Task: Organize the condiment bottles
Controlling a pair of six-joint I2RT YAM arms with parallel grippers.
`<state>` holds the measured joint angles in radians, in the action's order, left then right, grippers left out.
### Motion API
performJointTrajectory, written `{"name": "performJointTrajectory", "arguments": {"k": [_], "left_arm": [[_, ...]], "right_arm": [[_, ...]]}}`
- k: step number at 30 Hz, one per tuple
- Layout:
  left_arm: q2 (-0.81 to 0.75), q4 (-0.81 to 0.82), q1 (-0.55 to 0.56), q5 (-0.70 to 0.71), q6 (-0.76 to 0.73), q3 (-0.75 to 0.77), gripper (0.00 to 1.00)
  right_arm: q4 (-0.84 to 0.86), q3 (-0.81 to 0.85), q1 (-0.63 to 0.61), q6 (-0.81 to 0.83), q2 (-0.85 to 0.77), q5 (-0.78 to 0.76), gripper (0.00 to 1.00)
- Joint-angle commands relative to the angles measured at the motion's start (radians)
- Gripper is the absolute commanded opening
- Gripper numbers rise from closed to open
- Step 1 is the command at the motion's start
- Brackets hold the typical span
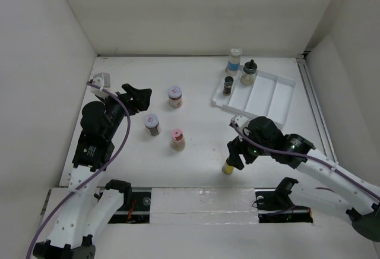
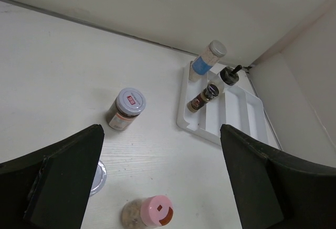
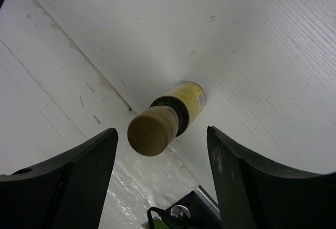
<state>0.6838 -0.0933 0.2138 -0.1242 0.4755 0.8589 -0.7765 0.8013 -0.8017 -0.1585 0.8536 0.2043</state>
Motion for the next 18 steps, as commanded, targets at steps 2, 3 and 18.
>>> {"name": "performJointTrajectory", "arguments": {"k": [2,3,18], "left_arm": [[-0.010,0.055,-0.008,-0.015,-0.021,0.003,0.90],[-0.010,0.055,-0.008,-0.015,-0.021,0.003,0.90],[0.000,0.055,-0.008,-0.025,-0.021,0.003,0.90]], "right_arm": [[0.068,-0.002,-0.027,-0.012,0.019,0.015,0.67],[0.080,-0.011,-0.027,-0.012,0.028,0.001,0.63],[0.138,0.192,-0.027,0.069,-0.007,-0.339,0.12]]}}
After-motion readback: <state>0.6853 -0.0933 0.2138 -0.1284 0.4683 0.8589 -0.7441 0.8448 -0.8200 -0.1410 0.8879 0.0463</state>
